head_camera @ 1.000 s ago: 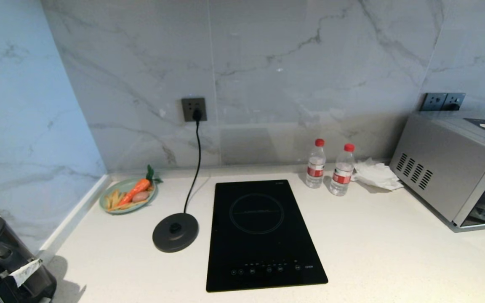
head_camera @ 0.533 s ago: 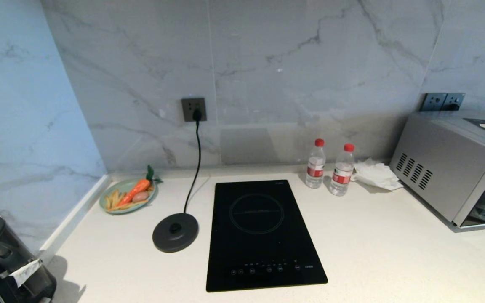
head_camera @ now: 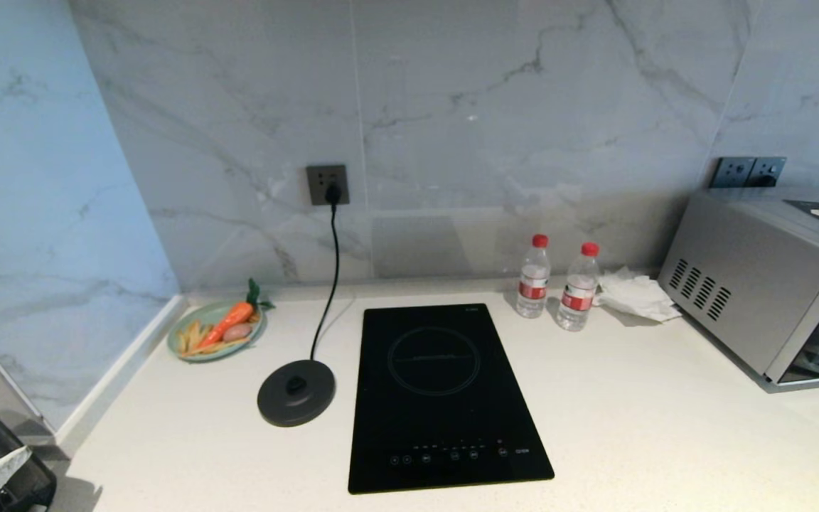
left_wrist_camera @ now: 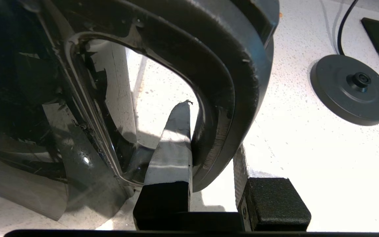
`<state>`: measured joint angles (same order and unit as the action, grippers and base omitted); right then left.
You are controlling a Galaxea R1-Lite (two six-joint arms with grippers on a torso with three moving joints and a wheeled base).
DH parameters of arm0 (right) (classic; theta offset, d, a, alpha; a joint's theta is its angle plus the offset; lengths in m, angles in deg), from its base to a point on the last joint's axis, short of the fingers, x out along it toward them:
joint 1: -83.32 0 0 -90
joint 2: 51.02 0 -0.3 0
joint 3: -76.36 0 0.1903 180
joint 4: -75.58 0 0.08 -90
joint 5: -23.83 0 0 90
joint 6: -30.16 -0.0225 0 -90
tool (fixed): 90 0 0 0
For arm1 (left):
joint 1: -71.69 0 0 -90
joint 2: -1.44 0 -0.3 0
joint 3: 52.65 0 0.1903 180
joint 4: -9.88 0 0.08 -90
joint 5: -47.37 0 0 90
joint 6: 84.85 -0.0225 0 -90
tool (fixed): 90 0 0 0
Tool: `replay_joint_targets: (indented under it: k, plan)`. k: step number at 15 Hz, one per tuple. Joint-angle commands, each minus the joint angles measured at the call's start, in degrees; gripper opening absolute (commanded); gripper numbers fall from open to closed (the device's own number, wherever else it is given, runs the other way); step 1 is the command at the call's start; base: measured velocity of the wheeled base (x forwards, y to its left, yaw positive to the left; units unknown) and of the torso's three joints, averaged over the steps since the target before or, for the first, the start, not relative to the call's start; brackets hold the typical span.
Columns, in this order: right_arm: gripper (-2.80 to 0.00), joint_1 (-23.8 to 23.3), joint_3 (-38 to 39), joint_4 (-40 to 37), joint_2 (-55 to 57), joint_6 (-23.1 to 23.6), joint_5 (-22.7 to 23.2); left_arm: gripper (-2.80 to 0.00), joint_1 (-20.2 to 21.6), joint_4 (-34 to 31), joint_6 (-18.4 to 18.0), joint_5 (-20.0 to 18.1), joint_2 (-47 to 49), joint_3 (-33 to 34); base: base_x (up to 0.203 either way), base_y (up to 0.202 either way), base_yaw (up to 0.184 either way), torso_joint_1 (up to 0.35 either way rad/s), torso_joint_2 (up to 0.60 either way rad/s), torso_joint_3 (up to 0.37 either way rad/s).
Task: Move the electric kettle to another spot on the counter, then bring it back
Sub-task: Place it by the sink
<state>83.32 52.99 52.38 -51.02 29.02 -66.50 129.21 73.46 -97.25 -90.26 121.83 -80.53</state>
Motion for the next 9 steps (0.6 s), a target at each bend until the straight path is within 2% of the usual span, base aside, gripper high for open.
replay_joint_targets:
  k: [1,9]
  plan:
    - [-2.80,0.00,0.00,0.02,0.00,-0.01,-0.02,-2.80,0.59,0.71,0.01,-0.54,0.22,-0.06,0.000,0.000,0.000,0.000,0.00,0.000]
    - [-2.80,0.00,0.00,0.02,0.00,-0.01,-0.02,-2.80,0.24,0.71,0.27,-0.45,-0.96,0.37,0.000,0.000,0.000,0.000,0.00,0.000]
